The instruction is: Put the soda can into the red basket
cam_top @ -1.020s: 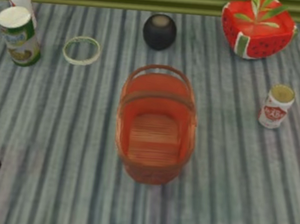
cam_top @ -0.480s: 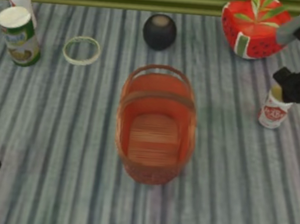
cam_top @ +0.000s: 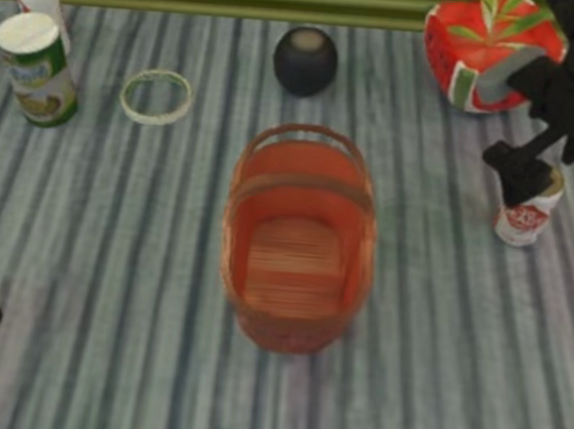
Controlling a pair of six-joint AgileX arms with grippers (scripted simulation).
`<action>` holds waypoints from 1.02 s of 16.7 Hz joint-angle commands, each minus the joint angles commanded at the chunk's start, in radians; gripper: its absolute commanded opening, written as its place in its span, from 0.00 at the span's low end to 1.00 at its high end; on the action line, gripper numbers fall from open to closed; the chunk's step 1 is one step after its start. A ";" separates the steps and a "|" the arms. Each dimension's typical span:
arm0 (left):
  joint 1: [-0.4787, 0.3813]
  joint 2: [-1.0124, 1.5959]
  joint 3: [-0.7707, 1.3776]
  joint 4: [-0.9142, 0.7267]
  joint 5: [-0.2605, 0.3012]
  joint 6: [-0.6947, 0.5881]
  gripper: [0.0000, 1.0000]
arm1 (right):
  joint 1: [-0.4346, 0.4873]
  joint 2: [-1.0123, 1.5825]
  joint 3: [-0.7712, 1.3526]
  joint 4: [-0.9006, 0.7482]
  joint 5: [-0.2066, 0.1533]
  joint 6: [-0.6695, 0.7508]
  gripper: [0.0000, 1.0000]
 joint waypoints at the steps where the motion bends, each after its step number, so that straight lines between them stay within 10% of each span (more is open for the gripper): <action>1: 0.000 0.000 0.000 0.000 0.000 0.000 1.00 | 0.000 0.000 0.000 0.000 0.000 0.000 1.00; 17: 0.000 0.000 0.000 0.000 0.000 0.000 1.00 | 0.001 0.038 -0.136 0.174 0.000 0.001 0.92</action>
